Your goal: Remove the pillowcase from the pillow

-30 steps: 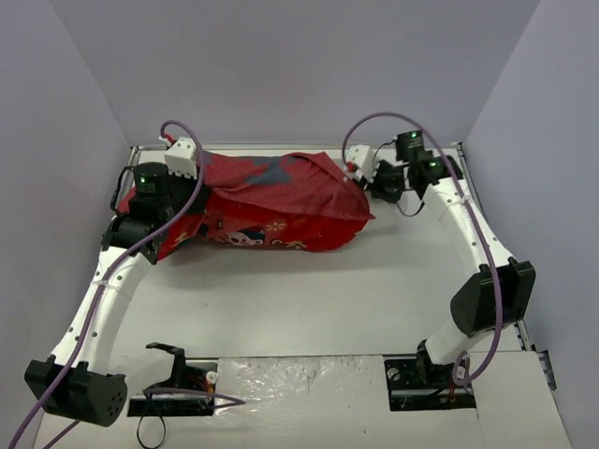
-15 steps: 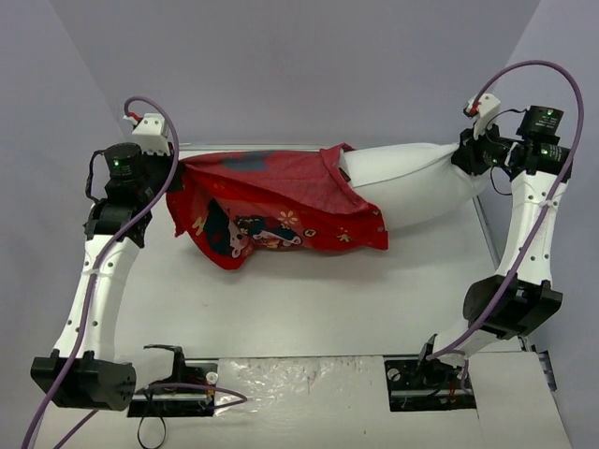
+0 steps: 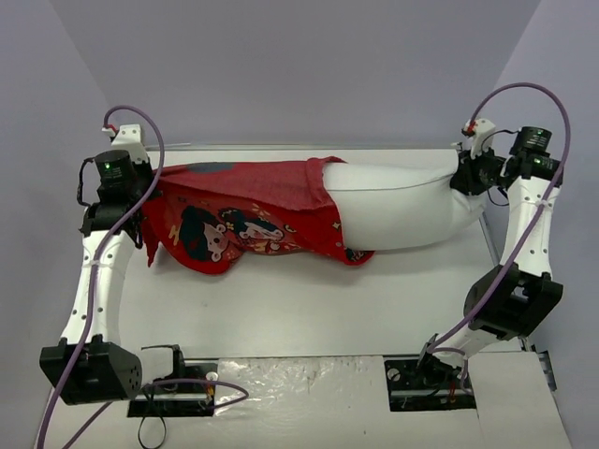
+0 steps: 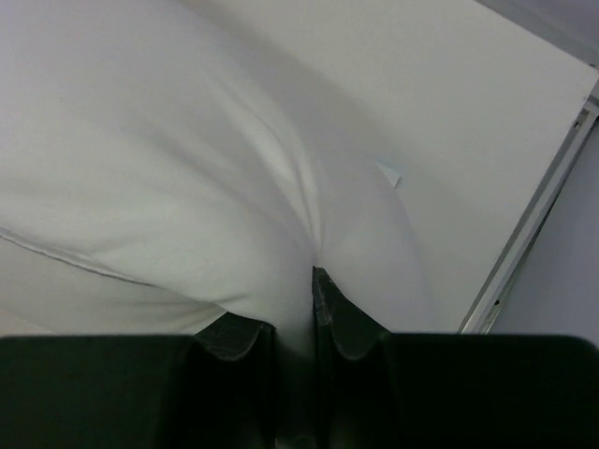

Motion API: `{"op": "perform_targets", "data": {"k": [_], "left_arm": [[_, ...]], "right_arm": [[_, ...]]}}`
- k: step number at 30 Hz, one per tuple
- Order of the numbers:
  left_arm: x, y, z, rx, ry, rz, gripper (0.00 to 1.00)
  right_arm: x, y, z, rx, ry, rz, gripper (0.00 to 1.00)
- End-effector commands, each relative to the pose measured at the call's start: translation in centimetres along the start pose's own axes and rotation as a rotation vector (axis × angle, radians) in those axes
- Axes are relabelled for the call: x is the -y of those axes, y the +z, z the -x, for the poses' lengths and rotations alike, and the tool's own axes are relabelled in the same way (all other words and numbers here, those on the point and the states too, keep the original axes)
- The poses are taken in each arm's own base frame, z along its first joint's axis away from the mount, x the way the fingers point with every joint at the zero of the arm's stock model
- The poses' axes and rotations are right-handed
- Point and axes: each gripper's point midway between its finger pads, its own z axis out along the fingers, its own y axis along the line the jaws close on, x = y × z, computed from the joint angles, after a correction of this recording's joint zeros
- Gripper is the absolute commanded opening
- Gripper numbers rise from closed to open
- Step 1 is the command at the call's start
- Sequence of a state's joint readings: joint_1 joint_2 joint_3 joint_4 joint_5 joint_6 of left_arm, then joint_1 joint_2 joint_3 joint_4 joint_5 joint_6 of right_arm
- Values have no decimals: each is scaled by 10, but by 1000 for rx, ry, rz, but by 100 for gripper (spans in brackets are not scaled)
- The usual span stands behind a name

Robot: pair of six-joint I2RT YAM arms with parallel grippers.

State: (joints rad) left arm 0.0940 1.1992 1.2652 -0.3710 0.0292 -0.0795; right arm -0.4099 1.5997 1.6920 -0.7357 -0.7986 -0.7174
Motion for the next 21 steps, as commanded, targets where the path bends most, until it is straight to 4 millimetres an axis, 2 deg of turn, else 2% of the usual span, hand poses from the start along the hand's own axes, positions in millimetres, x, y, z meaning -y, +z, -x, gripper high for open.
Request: {"op": "perform_targets", "data": {"k": [1,2,5,8,10,11,12,13,14,15,16,17,18,20,21], "left_arm": [[-44,7,17,49,-34,197,2],[-44,12,9,20,-37,197,2],[-53,26,-16,-56,-21,247,2],[-67,28,-30,-99,-16,314,2],[-68,32,-37,-117,-38,316,2],[-62,37,-36,-119,-43,288,2],[-52,41,-35,-116,-57,242,2],[-38,45,-34,-120,-53,199,2],[-26,51,-29,-120,-49,156,2],[-11,53,-30,-141,-40,104,2],[12,55,-26,-147,-19,48,2],[26,63,-30,-170,-8,13,2],[40,63,-13,-146,-31,-33,2],[83,69,-15,-171,-58,-144,2],[95,68,-4,-158,-119,-174,2]], "right_arm": [[26,4,-7,-84,-93,-164,0],[30,10,-13,-101,-57,-172,0],[57,10,-16,-129,-12,-252,0],[81,11,-28,-170,0,-318,0],[86,17,-38,-194,18,-313,0],[80,21,-38,-196,19,-288,0],[74,22,-32,-179,7,-260,5],[65,19,-19,-153,-49,-235,12],[42,21,6,-107,-119,-167,34],[28,11,31,-53,-213,-148,46],[14,6,53,-1,-261,-122,56],[-14,-1,94,100,-339,-63,71],[-30,-6,115,149,-387,-30,76],[-68,-5,138,184,-426,58,85],[-107,-3,162,223,-496,125,86]]}}
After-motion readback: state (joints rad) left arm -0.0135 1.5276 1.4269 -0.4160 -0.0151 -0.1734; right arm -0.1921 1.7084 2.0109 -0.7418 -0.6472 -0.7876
